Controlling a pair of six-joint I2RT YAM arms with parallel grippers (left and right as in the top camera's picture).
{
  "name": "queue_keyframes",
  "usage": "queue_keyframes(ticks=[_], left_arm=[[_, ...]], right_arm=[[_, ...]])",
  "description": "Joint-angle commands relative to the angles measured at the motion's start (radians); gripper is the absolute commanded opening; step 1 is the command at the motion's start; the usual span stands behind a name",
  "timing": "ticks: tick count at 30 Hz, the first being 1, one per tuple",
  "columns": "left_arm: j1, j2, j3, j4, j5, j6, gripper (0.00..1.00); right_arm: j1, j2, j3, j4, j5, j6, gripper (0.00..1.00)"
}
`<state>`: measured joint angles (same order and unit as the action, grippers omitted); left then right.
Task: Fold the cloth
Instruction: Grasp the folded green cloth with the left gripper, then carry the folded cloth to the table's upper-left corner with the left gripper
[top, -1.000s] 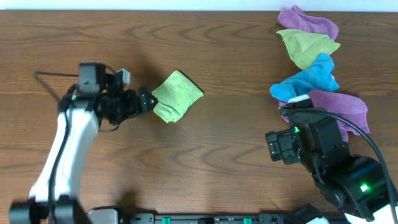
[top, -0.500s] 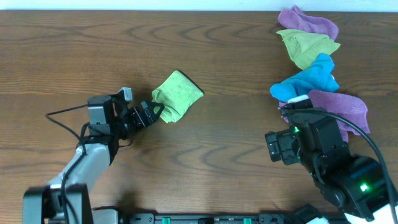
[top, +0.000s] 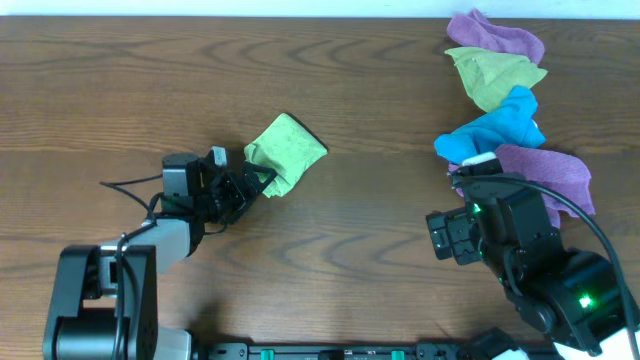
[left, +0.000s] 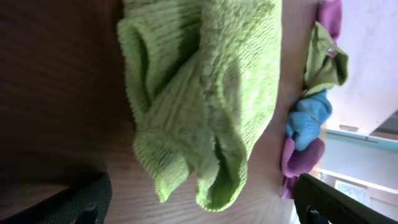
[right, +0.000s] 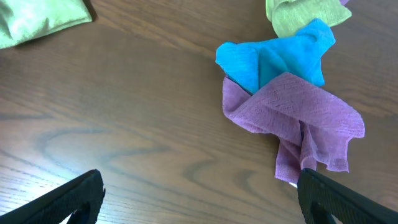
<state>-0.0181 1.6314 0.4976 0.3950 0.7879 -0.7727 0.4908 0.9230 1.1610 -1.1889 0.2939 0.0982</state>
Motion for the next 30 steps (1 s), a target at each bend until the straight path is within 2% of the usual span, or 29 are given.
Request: queue_keyframes(ticks=[1,13,19,22,24,25,28,30], left_arm=[[-0.003,0.045,0.001,0.02,-0.009,-0.037,0.95],[-0.023,0.148,0.01,0.149,-0.019,-0.1,0.95],[-0.051,0.246,0.086,0.16,-0.025,-0.141,0.95],[-0.056,0.288,0.133,0.159,-0.041,-0.151,0.59],[-0.055,0.331,0.18,0.159,-0.035,-0.148,0.18],[-0.055,0.345,0.203,0.159,-0.029,-0.148,0.06],[-0.053,0.349,0.256,0.175,-0.024,-0.148,0.06],[-0.051,0.348,0.302,0.254,0.008,-0.169,0.06]], right_arm=[[-0.009,0.0,0.0,0.0,0.001,-0.01,0.99],[-0.009,0.0,0.0,0.012,0.0,-0.009,0.99],[-0.009,0.0,0.0,0.01,0.0,-0.009,0.99],[-0.009,0.0,0.0,0.01,0.0,-0.009,0.99],[-0.009,0.0,0.0,0.01,0.0,-0.009,0.99],[-0.009,0.0,0.0,0.01,0.0,-0.009,0.99],[-0.009,0.0,0.0,0.01,0.0,-0.009,0.99],[-0.009,0.0,0.0,0.01,0.001,-0.001,0.99]])
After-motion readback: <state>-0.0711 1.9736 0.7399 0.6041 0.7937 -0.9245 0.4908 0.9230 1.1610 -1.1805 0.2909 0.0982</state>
